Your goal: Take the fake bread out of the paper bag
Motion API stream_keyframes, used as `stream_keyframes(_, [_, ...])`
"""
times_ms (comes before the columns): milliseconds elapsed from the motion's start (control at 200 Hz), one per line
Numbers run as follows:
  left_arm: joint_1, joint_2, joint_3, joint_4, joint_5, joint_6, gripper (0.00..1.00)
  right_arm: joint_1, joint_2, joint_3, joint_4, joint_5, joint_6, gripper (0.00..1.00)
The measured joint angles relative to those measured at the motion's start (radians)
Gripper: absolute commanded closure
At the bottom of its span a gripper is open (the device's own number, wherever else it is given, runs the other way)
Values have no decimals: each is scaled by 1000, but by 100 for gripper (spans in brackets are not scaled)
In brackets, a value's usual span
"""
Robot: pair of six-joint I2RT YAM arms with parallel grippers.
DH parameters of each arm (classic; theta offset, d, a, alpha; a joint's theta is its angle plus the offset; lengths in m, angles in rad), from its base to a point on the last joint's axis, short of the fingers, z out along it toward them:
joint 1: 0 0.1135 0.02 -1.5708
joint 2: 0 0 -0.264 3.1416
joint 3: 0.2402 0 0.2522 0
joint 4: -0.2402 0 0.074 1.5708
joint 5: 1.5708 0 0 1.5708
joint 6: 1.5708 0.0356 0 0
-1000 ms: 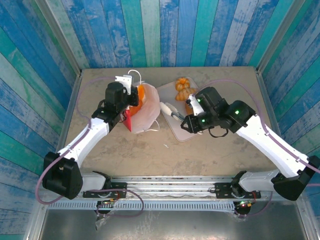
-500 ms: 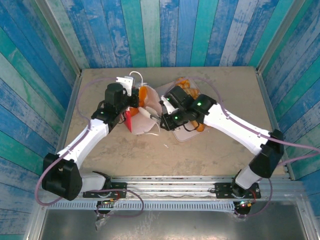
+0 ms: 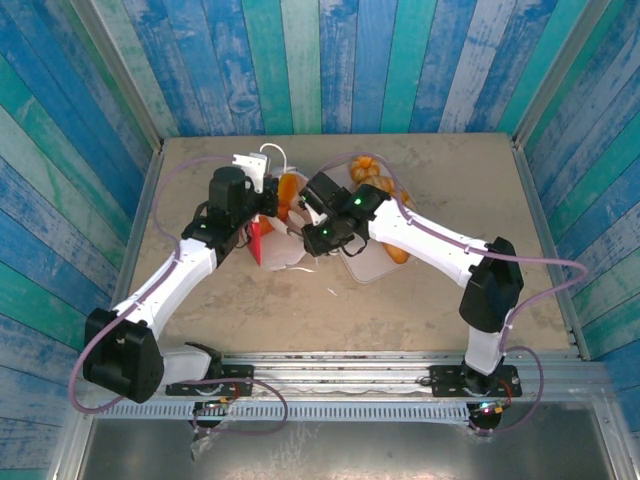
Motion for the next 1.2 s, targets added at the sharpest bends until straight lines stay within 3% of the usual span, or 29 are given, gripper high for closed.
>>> stream_keyframes(561, [0,-1,-47,75,-14,-65,92,-10,29,-123,228,-158,238,51])
stream_keyframes(1197, [-1,-1,-79,118,-29,-124,92,-78,64,-224,468,-349,385,51])
